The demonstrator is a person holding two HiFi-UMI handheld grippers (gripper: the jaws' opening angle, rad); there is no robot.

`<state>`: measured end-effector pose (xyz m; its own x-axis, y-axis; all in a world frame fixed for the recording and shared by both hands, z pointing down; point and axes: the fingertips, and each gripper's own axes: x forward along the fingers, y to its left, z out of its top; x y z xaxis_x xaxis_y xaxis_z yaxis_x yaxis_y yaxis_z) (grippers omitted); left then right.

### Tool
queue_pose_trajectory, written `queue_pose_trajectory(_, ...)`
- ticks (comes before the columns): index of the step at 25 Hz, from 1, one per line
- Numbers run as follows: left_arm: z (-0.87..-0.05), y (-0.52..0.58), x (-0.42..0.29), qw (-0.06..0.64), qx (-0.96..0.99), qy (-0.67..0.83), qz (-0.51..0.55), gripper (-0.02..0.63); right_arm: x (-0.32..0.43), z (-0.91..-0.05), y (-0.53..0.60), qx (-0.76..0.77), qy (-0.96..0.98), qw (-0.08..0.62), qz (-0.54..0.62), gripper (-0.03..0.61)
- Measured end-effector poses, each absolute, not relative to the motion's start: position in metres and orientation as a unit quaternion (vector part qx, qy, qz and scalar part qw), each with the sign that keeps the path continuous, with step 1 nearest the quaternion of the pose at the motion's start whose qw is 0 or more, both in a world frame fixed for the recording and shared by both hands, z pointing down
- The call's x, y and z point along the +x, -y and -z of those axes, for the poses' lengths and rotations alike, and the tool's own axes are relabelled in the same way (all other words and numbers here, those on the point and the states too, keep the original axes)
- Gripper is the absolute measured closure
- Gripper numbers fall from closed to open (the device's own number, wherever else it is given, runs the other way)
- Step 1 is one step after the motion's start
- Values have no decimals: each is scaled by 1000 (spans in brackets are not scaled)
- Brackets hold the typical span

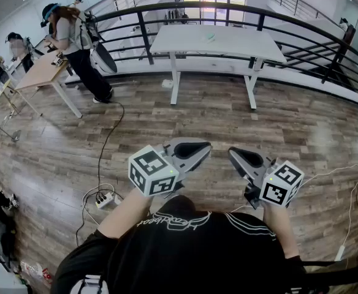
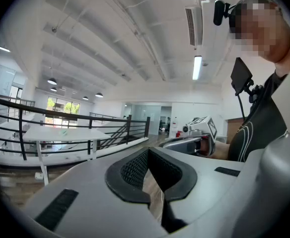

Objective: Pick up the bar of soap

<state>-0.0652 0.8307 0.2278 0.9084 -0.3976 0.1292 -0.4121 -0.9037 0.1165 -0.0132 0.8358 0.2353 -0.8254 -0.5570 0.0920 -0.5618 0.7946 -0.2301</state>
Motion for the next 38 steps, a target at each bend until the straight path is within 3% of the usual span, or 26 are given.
queue_pose_trajectory(21, -247, -817, -70, 98, 972, 207, -44, 606, -26, -253, -822, 280, 950, 3, -135, 561)
queue_pose_trajectory(38, -277, -711, -84, 124, 972, 196, -21, 606, -29, -293, -719, 292, 942, -25, -161, 561)
